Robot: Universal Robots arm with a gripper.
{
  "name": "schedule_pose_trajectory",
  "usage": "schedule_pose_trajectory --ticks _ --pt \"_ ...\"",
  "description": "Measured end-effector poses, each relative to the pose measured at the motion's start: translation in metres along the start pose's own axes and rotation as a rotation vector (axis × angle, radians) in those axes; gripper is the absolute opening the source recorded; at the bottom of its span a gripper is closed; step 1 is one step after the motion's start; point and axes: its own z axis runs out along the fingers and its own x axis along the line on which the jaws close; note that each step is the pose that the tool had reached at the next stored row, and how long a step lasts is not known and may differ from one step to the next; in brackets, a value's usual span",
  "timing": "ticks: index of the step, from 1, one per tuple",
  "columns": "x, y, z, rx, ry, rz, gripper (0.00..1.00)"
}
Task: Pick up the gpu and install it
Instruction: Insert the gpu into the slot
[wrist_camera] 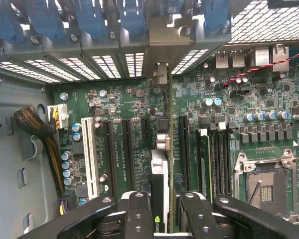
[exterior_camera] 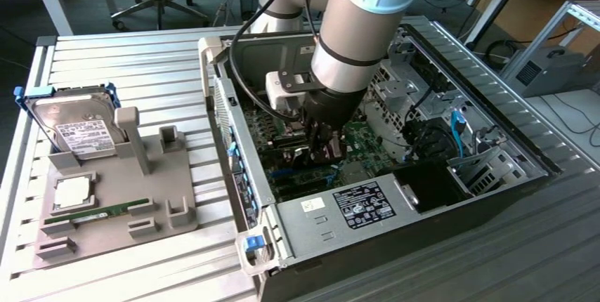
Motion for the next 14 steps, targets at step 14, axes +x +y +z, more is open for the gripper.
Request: schedule_pose_trajectory --ticks 14 --pt "-0.001 0.0001 -0.0021 0.0005 0.0079 -0.002 0.27"
